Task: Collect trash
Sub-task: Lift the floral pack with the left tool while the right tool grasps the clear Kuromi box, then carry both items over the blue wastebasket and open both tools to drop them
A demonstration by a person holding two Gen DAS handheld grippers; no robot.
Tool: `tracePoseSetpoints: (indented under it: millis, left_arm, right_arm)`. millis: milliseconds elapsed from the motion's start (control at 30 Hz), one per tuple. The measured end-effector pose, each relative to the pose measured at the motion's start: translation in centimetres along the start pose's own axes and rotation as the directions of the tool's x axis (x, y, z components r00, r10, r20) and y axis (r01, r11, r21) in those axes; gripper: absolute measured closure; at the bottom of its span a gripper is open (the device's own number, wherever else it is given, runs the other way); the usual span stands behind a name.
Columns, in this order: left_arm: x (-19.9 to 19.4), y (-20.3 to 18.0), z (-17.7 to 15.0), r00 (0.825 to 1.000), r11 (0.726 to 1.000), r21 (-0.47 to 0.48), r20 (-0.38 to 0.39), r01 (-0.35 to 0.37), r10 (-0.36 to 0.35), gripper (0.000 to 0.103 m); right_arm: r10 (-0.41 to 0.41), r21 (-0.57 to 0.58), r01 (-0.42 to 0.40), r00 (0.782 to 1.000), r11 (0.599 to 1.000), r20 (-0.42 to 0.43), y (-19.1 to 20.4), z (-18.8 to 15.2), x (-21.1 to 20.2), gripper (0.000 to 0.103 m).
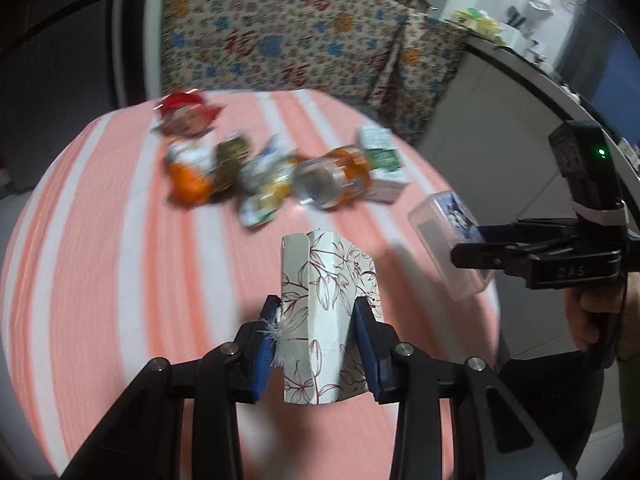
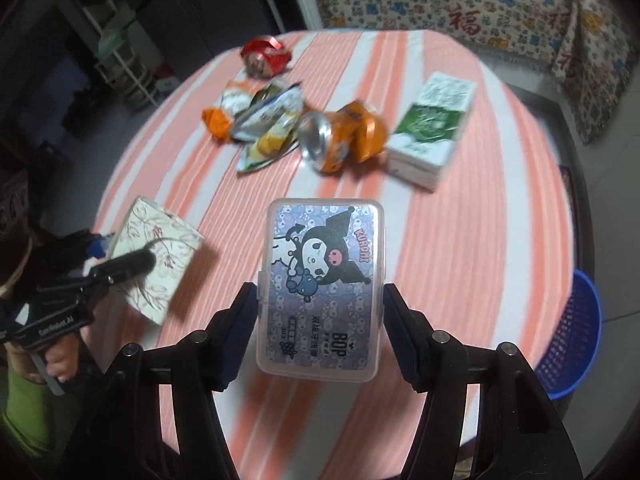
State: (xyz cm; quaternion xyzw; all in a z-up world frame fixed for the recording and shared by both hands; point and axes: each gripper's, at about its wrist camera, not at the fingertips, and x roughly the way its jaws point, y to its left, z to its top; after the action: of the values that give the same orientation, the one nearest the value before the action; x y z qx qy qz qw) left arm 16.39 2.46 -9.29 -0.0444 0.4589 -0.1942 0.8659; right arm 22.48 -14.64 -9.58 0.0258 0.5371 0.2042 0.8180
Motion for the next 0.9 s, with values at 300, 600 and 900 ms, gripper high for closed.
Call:
tracePoseSetpoints:
  millis: [300, 600, 900]
  left_arm:
    - [6.4, -14.7, 5.9, 0.981, 0.970, 0.146, -0.016, 0.192, -0.192, 0.066]
    - [18.4, -27.1, 9.0, 0.952, 0.918, 0.257, -0.132, 0.303, -0.277, 0.065]
    - [28.9, -32.7, 9.0, 0.950, 0.917, 0.280, -0.215, 0.283, -0.227, 0.065]
  right_arm:
    - [-0.196, 0.215, 0.170, 0.975, 0.962, 0.106, -14.7, -2.8, -8.3, 0.039]
    - [-0.371, 0.512, 0.279, 0.925, 0.812, 0.083, -30.5, -9.0, -10.3, 0.039]
    - [-0.355, 0.665, 0.188, 0.927, 0.722, 0.123, -38.6, -13.6, -9.5, 0.039]
